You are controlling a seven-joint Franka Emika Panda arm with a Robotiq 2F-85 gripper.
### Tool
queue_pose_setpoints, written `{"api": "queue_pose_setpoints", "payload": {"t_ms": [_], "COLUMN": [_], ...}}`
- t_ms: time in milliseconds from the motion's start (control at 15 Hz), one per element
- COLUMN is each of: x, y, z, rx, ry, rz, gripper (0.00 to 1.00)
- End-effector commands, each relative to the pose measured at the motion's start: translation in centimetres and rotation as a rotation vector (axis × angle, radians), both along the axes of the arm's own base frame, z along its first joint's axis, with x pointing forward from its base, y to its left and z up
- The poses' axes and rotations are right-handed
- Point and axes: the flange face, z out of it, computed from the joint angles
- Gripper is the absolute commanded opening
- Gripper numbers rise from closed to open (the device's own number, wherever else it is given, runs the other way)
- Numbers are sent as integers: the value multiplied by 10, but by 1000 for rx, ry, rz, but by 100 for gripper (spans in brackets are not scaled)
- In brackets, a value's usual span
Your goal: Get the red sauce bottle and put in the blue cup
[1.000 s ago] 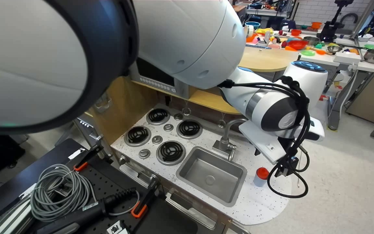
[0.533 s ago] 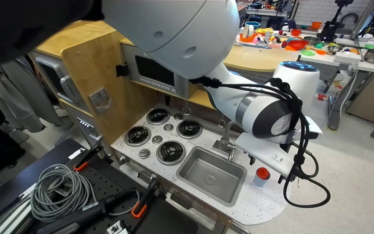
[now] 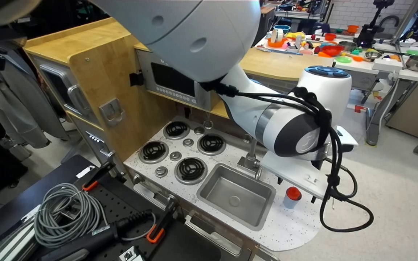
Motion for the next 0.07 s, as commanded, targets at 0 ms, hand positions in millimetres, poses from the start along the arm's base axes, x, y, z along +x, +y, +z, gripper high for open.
{"api": "queue_pose_setpoints", "payload": {"t_ms": [0], "x": [1], "y": [-1], "z": [0], "rx": [0], "ry": [0], "rz": [0], "gripper": [100]}}
